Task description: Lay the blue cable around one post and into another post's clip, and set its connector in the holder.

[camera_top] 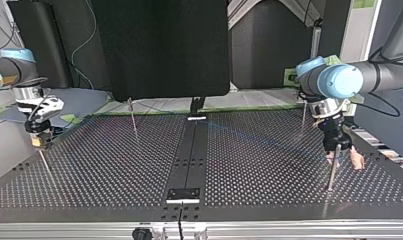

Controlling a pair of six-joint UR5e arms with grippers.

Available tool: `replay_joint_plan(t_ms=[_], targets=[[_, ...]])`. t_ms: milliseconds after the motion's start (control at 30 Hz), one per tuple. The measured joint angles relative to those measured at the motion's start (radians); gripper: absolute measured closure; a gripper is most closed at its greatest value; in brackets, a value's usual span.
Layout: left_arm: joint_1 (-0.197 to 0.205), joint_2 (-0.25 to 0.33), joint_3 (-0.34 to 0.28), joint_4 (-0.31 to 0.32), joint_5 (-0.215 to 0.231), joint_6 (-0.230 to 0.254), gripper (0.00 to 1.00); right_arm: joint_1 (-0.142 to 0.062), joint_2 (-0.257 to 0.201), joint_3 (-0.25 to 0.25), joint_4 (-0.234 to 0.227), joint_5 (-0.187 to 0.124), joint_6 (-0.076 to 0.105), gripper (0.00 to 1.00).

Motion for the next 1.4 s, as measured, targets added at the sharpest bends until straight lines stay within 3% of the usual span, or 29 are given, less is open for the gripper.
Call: replay_joint_plan(t_ms=[533,700,1167,1400], targets=[[0.0,0.0,0.0,0.001,0.007,0.007,0.0,-0.036,0.001,-0.01,0.013,-0.13,-0.005,1.0],[0.0,0.0,0.0,0.002,0.008,0.007,0.0,-0.048,0.001,-0.015,0.011,-0.159,-0.004,1.0],[-0.001,0.0,0.0,0.001,0.008,0.007,0.0,-0.064,0.014,-0.019,-0.003,-0.169,0.003,1.0],[-0.002,0.0,0.0,0.001,0.008,0.007,0.0,-0.059,0.038,-0.034,0.0,-0.169,-0.007,1.0]])
